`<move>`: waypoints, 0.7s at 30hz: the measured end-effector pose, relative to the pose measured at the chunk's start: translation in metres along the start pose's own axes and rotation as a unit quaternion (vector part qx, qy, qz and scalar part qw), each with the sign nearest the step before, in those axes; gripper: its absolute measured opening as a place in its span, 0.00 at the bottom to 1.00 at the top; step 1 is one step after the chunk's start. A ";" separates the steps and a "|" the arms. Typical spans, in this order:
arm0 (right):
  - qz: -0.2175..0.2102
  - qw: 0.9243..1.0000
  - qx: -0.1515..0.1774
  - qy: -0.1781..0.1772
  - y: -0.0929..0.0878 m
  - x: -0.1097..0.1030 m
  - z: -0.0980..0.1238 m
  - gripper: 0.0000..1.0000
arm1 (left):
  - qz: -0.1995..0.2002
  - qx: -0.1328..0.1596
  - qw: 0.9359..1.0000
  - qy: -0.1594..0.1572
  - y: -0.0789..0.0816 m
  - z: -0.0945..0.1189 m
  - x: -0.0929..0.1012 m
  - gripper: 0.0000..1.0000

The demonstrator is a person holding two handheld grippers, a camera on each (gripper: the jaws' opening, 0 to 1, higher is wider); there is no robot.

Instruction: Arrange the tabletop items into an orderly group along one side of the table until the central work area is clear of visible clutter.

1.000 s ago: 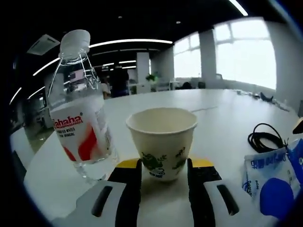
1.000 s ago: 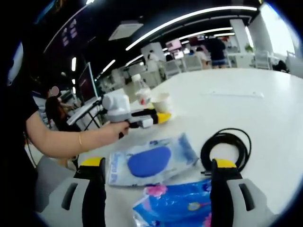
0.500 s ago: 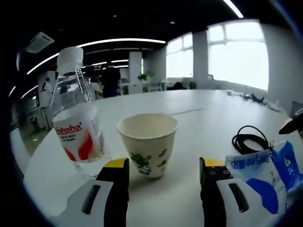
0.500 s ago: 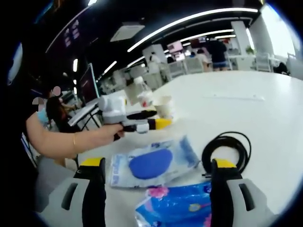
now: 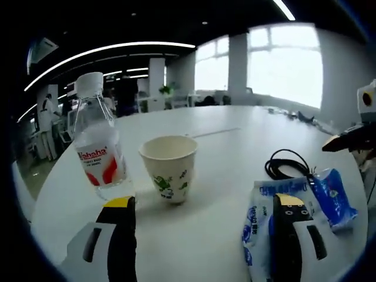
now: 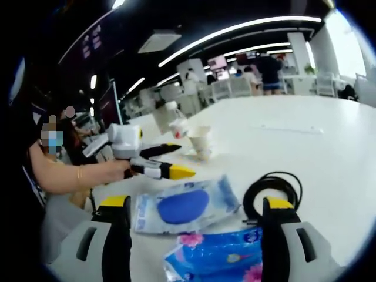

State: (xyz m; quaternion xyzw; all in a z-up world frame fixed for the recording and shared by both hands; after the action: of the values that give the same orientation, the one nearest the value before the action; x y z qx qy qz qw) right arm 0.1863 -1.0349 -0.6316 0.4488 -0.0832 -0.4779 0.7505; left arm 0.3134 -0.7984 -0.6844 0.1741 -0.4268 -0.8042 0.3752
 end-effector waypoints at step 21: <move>-0.011 0.999 0.014 -0.029 0.002 0.005 0.021 0.86 | -0.034 0.011 0.999 -0.032 0.012 0.048 0.039 1.00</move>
State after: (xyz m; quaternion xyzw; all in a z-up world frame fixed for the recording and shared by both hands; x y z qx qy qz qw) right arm 0.1787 -1.0516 -0.6191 0.4462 -0.1071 -0.4979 0.7358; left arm 0.2642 -0.8050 -0.6454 0.1672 -0.4412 -0.8169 0.3317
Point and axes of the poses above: the point that each gripper's makers call its tool centre point, and the gripper's own axes: z roughly backward along the fingers, x roughly to its right, y roughly out of its top, the point moved 9 cm from there along z, roughly backward along the fingers, and after that the axes turned 12 degrees about -x, right-handed, at the moved point
